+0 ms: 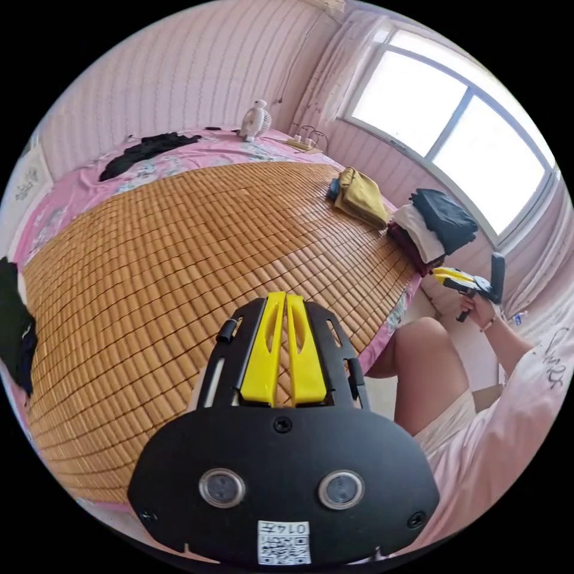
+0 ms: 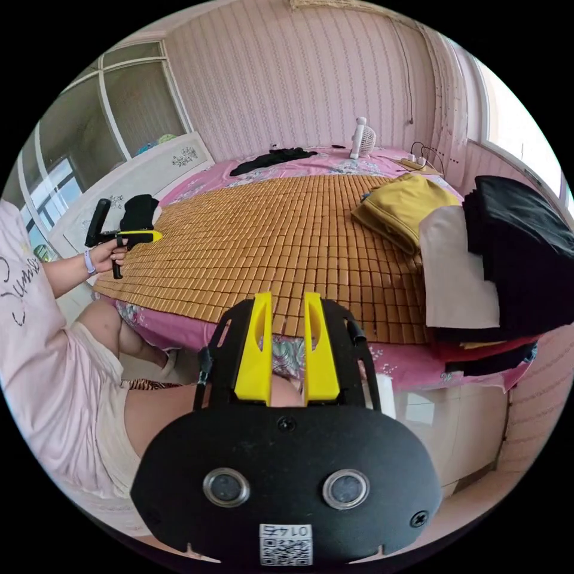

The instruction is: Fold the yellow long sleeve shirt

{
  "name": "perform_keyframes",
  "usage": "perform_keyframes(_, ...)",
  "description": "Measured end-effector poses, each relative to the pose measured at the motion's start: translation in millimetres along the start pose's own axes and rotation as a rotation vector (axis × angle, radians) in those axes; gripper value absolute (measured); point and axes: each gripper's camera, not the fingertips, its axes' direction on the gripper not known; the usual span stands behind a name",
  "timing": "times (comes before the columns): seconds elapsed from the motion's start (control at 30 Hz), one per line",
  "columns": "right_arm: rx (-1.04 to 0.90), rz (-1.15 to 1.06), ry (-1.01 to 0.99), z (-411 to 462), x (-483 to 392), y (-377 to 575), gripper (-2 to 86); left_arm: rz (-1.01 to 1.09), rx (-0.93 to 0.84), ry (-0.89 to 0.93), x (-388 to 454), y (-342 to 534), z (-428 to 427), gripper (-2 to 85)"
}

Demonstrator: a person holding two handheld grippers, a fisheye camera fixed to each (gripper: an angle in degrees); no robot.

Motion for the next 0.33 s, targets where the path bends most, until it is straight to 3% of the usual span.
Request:
perform_keyframes(0.17, 0.056, -0.13, -0.03, 2, -100, -8, 8.3, -0.251, 0.235, -0.184, -62, 129, -134, 1.3)
perform_keyframes(0.33, 0.052, -0.364, -0.236, 46, -226, -67, 8.8, -0.409, 0.406, -0.318, -107, 244, -227, 5.4)
